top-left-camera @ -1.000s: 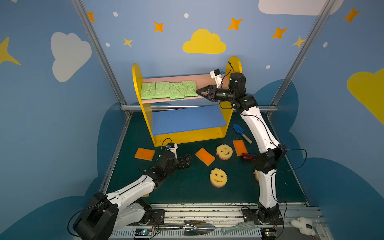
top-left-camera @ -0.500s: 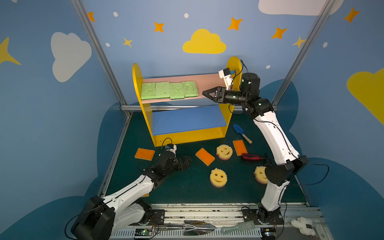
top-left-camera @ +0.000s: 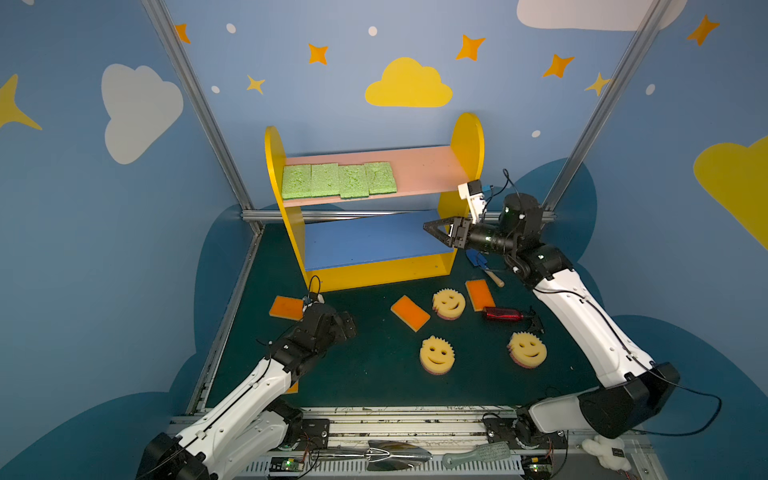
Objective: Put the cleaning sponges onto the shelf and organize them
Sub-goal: 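Lay the sponge at the end of the row and open the right gripper, then retract the right gripper and move the left gripper toward an orange sponge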
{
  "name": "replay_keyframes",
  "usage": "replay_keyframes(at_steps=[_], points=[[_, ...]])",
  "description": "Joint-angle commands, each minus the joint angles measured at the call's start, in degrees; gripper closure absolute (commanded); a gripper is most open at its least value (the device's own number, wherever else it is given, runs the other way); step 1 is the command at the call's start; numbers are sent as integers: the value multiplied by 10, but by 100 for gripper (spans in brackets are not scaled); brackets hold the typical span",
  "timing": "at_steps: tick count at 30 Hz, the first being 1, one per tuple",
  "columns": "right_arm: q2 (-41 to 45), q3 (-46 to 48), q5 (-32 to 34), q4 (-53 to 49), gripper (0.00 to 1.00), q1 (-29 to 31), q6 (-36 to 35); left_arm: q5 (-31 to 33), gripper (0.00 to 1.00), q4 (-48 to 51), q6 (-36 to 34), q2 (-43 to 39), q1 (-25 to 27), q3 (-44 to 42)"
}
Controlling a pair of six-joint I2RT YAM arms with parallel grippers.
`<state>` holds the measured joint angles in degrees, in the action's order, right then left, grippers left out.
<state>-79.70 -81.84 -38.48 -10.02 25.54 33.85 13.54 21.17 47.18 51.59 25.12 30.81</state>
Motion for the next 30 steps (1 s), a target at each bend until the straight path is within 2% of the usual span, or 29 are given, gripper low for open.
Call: replay_keyframes(at_steps=[1,5,13,17,22,30], points=[[26,82,1,89,42,-1,33,39,0,87,41,-2,-42,16],[37,142,-1,111,42,-1,37,88,1,157,121,4,-74,12],[38,214,-11,160,43,-3,49,110,0,263,182,52,-129,20],[21,216,-25,160,43,-3,52,77,0,211,184,51,-142,-27],[1,222,-40,168,44,-3,60,70,0,144,185,39,-146,-76],[-3,237,-33,170,45,-3,57,3,0,-18,126,51,-147,-125]])
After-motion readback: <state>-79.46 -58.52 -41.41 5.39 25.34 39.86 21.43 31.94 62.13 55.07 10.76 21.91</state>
